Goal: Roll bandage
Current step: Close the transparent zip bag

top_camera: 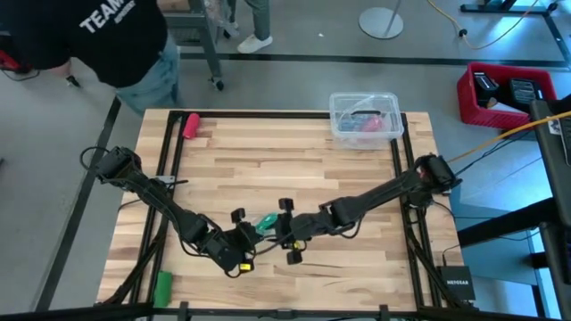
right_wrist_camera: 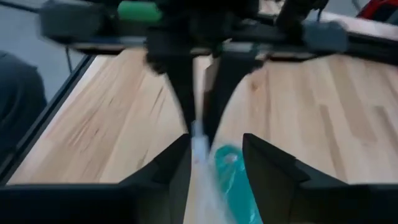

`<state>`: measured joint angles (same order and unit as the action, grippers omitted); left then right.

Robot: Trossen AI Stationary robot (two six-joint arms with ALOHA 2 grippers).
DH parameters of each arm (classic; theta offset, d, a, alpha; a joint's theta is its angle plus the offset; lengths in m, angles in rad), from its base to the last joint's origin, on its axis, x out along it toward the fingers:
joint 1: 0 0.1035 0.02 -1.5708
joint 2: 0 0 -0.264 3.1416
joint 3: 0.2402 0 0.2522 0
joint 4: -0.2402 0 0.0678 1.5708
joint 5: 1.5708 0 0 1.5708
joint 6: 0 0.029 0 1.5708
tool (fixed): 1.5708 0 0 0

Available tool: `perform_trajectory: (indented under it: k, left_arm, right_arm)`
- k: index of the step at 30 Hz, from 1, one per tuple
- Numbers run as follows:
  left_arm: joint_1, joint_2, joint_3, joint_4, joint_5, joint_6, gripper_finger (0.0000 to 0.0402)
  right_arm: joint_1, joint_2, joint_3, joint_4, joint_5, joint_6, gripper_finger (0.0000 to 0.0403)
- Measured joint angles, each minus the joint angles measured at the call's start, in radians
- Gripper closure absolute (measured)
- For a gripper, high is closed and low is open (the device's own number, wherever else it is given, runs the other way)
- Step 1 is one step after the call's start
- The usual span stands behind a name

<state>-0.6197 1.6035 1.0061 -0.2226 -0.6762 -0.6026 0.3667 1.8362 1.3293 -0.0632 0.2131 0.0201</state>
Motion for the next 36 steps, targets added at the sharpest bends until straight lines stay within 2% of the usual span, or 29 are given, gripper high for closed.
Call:
perform_trajectory:
  k: [10,16,21,31,36]
  left_arm:
    - [0.009,-0.001,0.0,0.004,0.019,-0.004,0.0401]
    - [0.023,-0.001,0.0,0.005,0.019,-0.018,0.0401]
    - [0.024,-0.001,0.0,0.004,0.019,-0.019,0.0401]
    - [0.024,-0.001,0.0,0.014,0.02,-0.012,0.0401]
    - [0.021,-0.001,-0.001,0.033,0.025,0.004,0.0401]
  right_arm:
    - [0.0,0.048,0.002,0.055,-0.006,-0.026,0.0292]
    - [0.0,0.048,0.002,0.052,-0.033,-0.026,0.0297]
    - [0.0,0.048,0.002,0.037,0.03,-0.028,0.0302]
    - [0.0,0.048,0.002,0.034,0.014,-0.033,0.0374]
    - [0.0,0.048,0.002,0.023,0.014,-0.035,0.0391]
